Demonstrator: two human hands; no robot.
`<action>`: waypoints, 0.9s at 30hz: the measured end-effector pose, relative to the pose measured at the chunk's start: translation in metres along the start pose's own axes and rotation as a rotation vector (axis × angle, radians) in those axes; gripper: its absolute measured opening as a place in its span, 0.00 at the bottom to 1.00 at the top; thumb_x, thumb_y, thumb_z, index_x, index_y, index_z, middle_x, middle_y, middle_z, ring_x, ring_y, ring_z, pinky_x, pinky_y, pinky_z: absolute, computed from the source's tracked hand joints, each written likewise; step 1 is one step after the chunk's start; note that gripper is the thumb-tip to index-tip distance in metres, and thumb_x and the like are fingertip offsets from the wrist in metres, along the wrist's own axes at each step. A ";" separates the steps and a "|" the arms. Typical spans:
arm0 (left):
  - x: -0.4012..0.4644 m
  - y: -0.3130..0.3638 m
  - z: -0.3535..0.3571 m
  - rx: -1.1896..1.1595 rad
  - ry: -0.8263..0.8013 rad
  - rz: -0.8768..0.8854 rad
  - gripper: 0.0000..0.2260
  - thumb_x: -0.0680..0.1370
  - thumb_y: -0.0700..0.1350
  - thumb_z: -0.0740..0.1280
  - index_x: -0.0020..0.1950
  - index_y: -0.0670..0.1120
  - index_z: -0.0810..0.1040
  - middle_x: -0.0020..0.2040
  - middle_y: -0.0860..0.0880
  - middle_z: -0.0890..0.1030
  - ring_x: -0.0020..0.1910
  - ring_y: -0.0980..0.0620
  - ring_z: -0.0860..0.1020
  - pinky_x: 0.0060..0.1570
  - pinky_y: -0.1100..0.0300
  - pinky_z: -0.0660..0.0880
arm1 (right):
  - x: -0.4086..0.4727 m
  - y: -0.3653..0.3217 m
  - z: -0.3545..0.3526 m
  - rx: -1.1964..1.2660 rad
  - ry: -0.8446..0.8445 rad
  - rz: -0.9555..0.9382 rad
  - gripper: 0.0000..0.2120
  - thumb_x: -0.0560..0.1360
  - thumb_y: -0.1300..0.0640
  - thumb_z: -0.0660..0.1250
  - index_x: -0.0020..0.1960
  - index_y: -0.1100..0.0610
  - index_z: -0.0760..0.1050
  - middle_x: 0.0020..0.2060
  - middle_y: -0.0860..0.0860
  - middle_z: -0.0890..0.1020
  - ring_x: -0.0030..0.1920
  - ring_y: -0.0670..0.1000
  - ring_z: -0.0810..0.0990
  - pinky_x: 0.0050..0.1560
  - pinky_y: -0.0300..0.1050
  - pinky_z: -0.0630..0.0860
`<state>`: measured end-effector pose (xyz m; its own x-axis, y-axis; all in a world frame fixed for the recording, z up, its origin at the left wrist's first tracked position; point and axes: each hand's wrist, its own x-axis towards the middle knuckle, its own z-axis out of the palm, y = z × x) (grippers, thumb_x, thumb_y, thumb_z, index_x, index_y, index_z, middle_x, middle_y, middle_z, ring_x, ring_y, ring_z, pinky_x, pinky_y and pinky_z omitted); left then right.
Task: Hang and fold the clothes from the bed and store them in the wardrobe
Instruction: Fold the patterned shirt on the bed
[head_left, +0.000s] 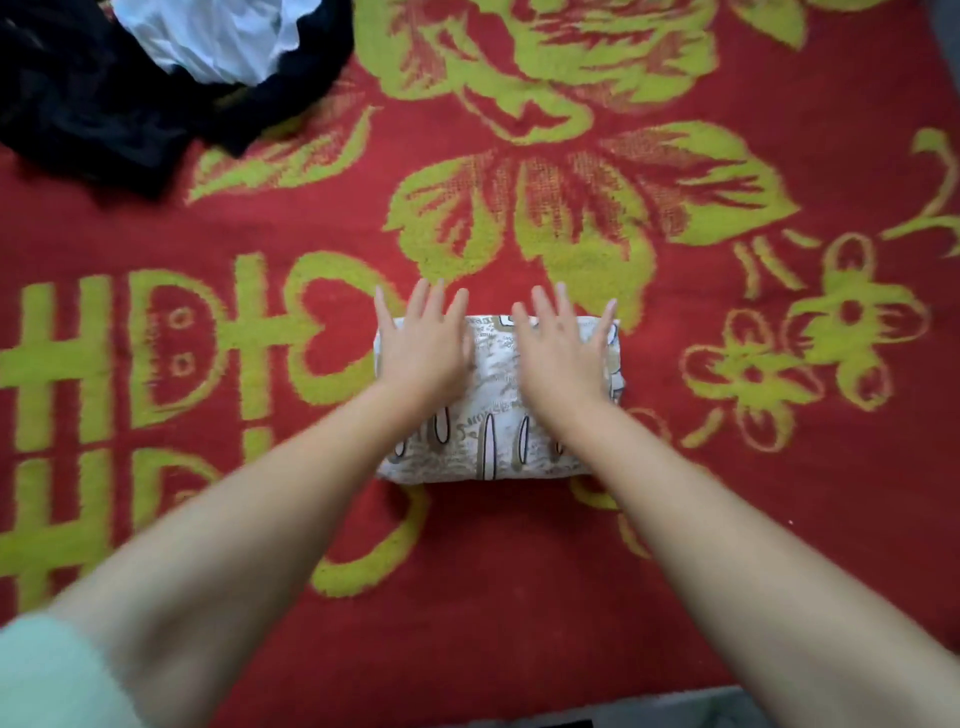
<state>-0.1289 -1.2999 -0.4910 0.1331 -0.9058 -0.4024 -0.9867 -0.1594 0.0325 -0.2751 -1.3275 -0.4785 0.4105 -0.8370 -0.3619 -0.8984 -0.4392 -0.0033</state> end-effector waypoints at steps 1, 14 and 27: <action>-0.010 0.007 0.012 -0.004 0.073 0.018 0.24 0.82 0.54 0.46 0.78 0.50 0.56 0.78 0.47 0.56 0.78 0.48 0.51 0.69 0.35 0.37 | -0.008 -0.009 0.011 0.005 0.054 -0.062 0.28 0.79 0.56 0.53 0.78 0.52 0.51 0.78 0.53 0.50 0.78 0.56 0.43 0.64 0.73 0.29; -0.028 -0.007 0.091 -0.269 0.182 -0.054 0.28 0.77 0.59 0.45 0.77 0.56 0.47 0.79 0.50 0.47 0.77 0.49 0.41 0.68 0.28 0.41 | -0.016 0.024 0.086 0.296 0.069 0.114 0.26 0.80 0.45 0.45 0.78 0.44 0.50 0.78 0.47 0.49 0.78 0.52 0.41 0.67 0.73 0.34; -0.096 0.003 0.088 0.038 0.250 0.261 0.40 0.62 0.38 0.72 0.74 0.47 0.66 0.75 0.41 0.62 0.73 0.37 0.61 0.60 0.24 0.55 | -0.084 0.000 0.080 0.019 0.080 -0.196 0.45 0.63 0.60 0.74 0.76 0.49 0.59 0.76 0.56 0.60 0.75 0.63 0.57 0.63 0.78 0.52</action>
<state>-0.1528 -1.1786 -0.5330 -0.1098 -0.9827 -0.1488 -0.9926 0.1006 0.0683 -0.3222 -1.2310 -0.5231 0.5885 -0.7596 -0.2770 -0.8024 -0.5908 -0.0847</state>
